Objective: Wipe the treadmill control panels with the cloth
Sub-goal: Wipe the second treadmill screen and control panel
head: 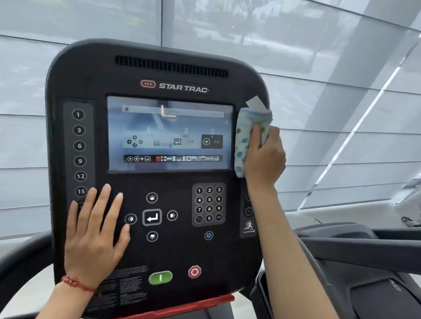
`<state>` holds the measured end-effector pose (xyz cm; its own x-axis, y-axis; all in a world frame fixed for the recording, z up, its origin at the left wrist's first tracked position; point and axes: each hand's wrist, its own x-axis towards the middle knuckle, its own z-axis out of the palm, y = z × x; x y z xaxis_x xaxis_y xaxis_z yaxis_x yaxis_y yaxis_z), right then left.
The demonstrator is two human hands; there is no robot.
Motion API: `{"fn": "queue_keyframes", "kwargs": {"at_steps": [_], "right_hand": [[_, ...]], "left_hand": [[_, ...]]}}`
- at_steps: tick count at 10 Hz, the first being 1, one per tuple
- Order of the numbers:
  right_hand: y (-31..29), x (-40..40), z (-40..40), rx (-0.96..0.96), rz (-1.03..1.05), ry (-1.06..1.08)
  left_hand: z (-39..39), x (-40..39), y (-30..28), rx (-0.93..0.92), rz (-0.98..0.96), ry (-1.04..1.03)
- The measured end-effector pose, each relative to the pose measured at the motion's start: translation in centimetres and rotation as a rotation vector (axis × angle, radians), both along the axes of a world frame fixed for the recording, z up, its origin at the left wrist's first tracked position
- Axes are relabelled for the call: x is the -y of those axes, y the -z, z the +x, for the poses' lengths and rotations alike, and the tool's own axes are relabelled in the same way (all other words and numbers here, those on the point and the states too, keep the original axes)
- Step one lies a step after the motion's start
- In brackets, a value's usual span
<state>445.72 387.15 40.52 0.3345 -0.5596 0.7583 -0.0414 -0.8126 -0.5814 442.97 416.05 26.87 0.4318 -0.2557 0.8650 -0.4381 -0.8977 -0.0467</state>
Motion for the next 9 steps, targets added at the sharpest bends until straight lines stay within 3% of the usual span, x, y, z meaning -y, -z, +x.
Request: {"fn": "queue_keyframes", "kwargs": {"at_steps": [2,4,5,7,9], "right_hand": [[7.5,-0.3,-5.0,-0.019,-0.006,-0.048],[14.1,-0.6,-10.2,-0.058,0.131,-0.047],[13.8,-0.4,-10.6,-0.093,0.179,-0.037],[5.3,0.9,-4.5,-0.059,0.082,0.02],[6.7,-0.2,-4.2,0.001,0.097,0.019]], "left_hand": [[0.0,-0.1,0.0,-0.003,-0.004,0.005],[-0.1,0.0,-0.1,-0.002,-0.014,0.016],[-0.1,-0.1,-0.2,-0.004,-0.018,0.025],[-0.1,-0.1,-0.1,-0.002,-0.011,0.022],[-0.1,-0.1,0.0,0.014,-0.021,0.008]]}}
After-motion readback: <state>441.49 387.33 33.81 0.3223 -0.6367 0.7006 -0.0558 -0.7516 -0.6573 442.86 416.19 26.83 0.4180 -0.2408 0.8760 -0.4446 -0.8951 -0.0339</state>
